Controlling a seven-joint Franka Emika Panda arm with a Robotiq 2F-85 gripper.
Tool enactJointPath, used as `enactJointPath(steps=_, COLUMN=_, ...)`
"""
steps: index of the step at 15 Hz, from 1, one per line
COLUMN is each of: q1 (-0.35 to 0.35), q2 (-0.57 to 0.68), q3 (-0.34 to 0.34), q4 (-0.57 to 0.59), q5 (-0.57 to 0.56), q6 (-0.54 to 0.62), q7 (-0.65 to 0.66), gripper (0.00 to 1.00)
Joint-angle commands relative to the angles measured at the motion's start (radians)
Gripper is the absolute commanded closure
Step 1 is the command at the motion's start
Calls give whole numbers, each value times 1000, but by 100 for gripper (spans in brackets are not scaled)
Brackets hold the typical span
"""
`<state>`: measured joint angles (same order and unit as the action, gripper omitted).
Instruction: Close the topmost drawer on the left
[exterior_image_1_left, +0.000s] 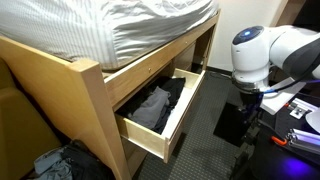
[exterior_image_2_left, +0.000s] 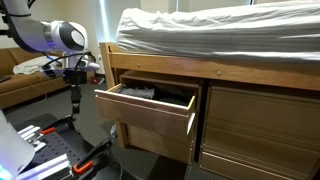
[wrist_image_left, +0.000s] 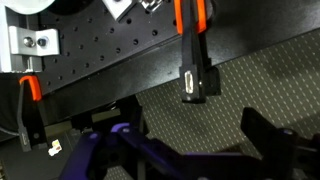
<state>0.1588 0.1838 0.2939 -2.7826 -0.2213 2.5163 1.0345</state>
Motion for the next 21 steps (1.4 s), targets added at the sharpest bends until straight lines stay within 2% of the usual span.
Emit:
enactJointPath(steps=1, q1=56, q2=1, q3=-52, q4=2, q5=22, q6=1, q7=-16, gripper=0)
enactJointPath(steps=2, q1=56, q2=1, q3=-53, q4=3, q5=22, q6=1, q7=-16, gripper=0)
enactJointPath(steps=5, q1=145, q2=53, q3=-174, q4=7, q5=-215, q6=143, q7=285, gripper=0)
enactJointPath(steps=6, q1=195, q2=85, q3=-244, q4=14, q5=-307, q6=165, q7=374, gripper=0)
enactJointPath(steps=8, q1=241, q2=178, q3=-320, q4=36, q5=-452, q6=215, q7=554, gripper=0)
enactJointPath(steps=10, q1=261, q2=262, q3=-373, q4=48, q5=-533, q6=281, q7=688, gripper=0)
enactJointPath(steps=12, q1=273, q2=339, q3=-416, q4=66, q5=-567, q6=358, q7=774, gripper=0)
enactJointPath(steps=14, q1=244, q2=367, q3=-420, q4=64, q5=-545, q6=448, q7=786, gripper=0)
enactJointPath(steps=15, q1=263, q2=390, q3=-454, q4=88, q5=-549, q6=504, q7=822, gripper=0)
enactJointPath(steps=16, q1=332, q2=362, q3=-518, q4=91, q5=-574, q6=517, q7=888, gripper=0)
enactJointPath(steps=20, q1=534, q2=347, q3=-758, q4=140, q5=-616, q6=586, q7=1058, gripper=0)
enactJointPath(steps=21, q1=534, q2=352, q3=-771, q4=149, q5=-603, q6=581, q7=1060, gripper=0)
